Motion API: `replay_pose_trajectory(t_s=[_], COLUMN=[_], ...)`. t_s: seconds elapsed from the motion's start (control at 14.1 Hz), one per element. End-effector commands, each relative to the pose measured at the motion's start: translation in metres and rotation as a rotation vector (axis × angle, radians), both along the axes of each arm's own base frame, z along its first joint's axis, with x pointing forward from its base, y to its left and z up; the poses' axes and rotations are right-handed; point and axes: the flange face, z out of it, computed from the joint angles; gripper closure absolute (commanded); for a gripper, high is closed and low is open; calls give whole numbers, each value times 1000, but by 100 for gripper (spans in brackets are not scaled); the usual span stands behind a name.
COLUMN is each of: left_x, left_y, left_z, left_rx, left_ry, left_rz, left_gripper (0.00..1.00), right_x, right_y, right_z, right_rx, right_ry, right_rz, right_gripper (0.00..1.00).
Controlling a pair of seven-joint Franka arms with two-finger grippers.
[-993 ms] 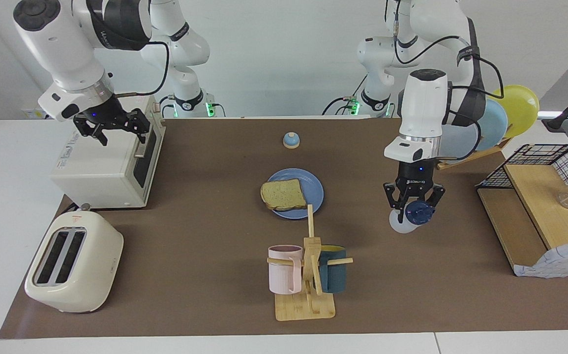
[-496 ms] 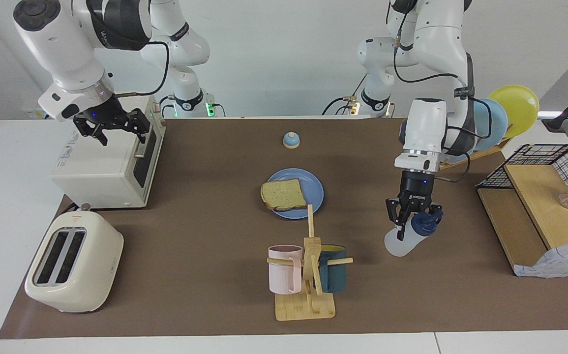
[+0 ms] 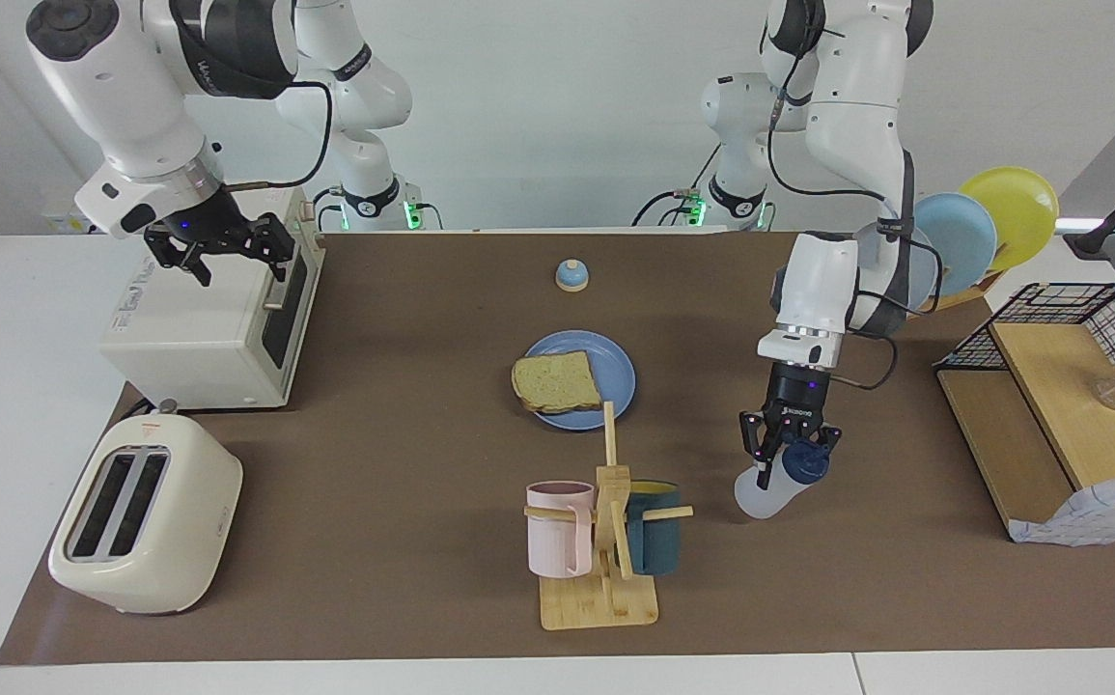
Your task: Put bread on plate and add seasoning
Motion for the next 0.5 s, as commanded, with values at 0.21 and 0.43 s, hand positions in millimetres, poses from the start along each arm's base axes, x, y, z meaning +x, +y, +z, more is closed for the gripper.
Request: replay_pose_trajectory(t_s=[0.21, 0.43], left_x=[1, -1], left_y=[-8, -14], left_z=[-11, -12], left_rx=[116, 126], left_ry=[-72, -74], left_rz=[-51, -61], left_gripper=[100, 100], right_x=[-3, -3], right_y=[-3, -3], right_z=[2, 3], right_rx=[2, 2], right_ry=[-3, -4], right_rz=[9, 9], right_gripper=[0, 0])
